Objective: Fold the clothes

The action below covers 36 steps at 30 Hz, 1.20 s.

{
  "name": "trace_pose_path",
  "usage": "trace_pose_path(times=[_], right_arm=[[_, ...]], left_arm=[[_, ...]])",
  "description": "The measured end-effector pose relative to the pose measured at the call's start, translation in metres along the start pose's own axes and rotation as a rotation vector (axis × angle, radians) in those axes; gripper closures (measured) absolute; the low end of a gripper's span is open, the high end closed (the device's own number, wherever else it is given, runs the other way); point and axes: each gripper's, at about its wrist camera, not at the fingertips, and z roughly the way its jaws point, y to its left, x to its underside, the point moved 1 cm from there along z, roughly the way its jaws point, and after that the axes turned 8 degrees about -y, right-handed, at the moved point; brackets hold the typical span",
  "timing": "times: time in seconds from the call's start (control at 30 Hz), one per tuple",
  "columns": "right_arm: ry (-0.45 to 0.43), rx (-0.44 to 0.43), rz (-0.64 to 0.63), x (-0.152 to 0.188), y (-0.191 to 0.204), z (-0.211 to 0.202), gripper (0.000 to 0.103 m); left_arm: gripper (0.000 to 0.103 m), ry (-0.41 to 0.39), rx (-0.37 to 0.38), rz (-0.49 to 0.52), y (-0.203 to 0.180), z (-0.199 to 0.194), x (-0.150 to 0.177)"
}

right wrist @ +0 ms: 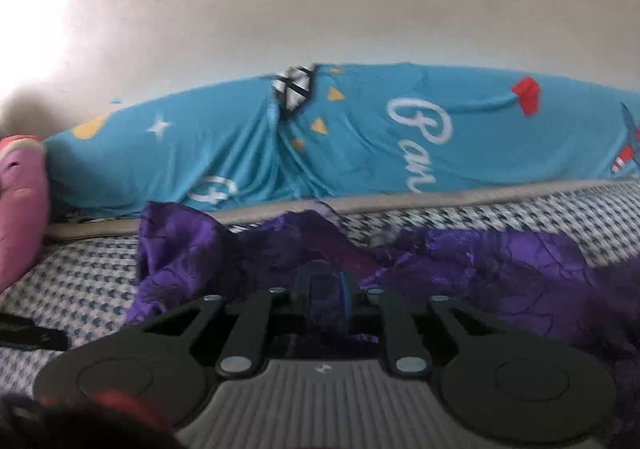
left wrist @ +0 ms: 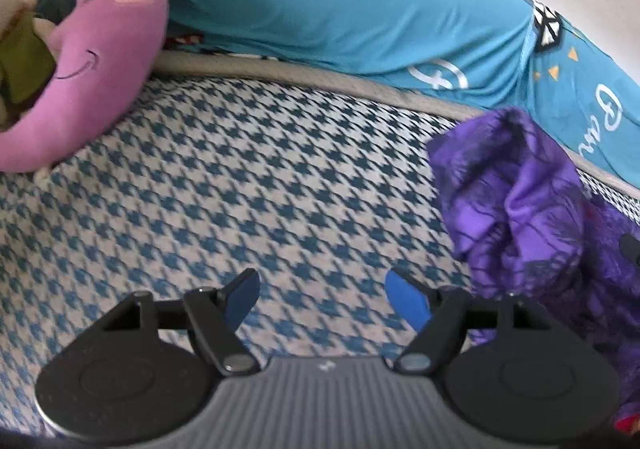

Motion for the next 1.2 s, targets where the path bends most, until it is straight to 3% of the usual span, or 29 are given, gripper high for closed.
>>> trace_pose_path(times=[0.17,0.37,0.53,0.77,0.8,0.87,0.93,1.07,1.13,1.2], right_arm=[[-0.037,-0.149,-0.083,0.002,0.016,-0.001,0.077],[-0.026,-0.331,-0.201,0.014,0.045,-0.008,0.057],[-0.008,-0.359,-0.303,0.031,0.066,0.002,0.045],[-0.019,-0.336,-0.312,0.038,0.076,0.022,0.044],[-0.021,-0.334,-0.314,0.039,0.077,0.024,0.045],[-0.014,-0.338,-0.312,0.039,0.078,0.028,0.059],[0.001,-0.344,-0.310,0.039,0.079,0.031,0.086],[0.007,-0.380,-0.253,0.028,0.075,0.025,0.093],[0.011,-0.460,-0.179,0.017,0.071,0.016,0.094],[0.036,-0.607,-0.067,0.003,0.065,0.004,0.094]], left_arm=[[0.028,0.016,0.048,-0.050,-0.012,0.003,-0.003],[0.028,0.006,0.117,-0.116,-0.021,0.001,-0.011],[0.024,0.002,0.168,-0.132,-0.031,-0.001,-0.016],[0.022,0.001,0.209,-0.129,-0.042,-0.004,-0.021],[0.021,-0.001,0.213,-0.132,-0.042,-0.004,-0.021],[0.021,-0.004,0.225,-0.140,-0.043,-0.005,-0.023],[0.021,-0.004,0.238,-0.147,-0.042,-0.006,-0.024],[0.021,-0.004,0.262,-0.159,-0.038,-0.009,-0.026],[0.020,-0.011,0.277,-0.169,-0.033,-0.014,-0.028],[0.015,-0.038,0.294,-0.190,-0.025,-0.023,-0.031]])
